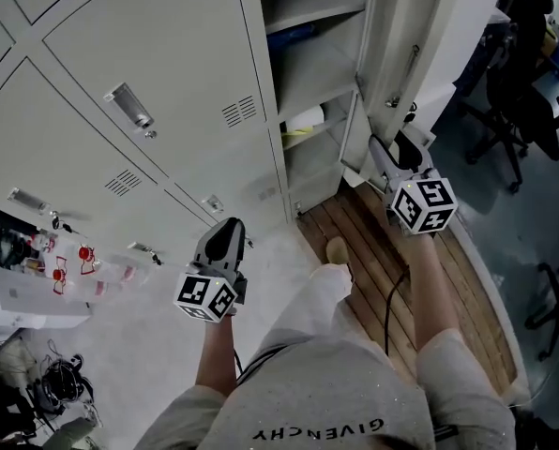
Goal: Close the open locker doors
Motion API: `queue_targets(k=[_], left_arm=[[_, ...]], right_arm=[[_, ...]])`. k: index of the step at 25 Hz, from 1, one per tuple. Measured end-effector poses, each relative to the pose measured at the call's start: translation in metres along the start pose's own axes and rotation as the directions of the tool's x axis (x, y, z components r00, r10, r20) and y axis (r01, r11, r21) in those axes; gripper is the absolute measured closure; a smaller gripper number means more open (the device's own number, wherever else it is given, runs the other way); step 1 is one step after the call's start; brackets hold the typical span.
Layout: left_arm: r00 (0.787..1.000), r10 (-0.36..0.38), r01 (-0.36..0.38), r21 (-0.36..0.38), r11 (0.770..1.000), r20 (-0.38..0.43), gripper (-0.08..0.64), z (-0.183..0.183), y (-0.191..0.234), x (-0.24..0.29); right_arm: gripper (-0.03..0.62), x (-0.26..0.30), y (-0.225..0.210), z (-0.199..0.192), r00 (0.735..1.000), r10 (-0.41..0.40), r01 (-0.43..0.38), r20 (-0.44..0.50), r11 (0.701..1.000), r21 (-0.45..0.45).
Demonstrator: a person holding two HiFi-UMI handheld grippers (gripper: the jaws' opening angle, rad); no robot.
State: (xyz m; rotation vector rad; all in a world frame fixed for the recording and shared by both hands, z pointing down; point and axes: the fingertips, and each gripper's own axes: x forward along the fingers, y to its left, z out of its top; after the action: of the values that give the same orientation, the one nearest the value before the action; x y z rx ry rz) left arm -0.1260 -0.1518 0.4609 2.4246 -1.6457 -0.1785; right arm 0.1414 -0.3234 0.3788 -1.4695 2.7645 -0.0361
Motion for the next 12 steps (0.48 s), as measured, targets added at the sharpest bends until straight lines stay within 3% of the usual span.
queue_targets(k=[8, 12], left_arm=[[1.000, -0.019, 0.019, 0.014, 1.000, 0.007, 0.529, 0.008, -0.005, -0.007], [1.000, -0.023, 0.022, 0.023, 0.999, 0.008, 0.529, 0.017, 0.002, 0.002]], right_arm=[[0.380, 0.016, 0.029, -0.001, 1.000, -0.011, 0.011, 0.002, 0.999, 0.047], [0.380, 0.029, 0.043, 0.001, 1.000, 0.020, -0.020, -0.008, 0.999, 0.037]])
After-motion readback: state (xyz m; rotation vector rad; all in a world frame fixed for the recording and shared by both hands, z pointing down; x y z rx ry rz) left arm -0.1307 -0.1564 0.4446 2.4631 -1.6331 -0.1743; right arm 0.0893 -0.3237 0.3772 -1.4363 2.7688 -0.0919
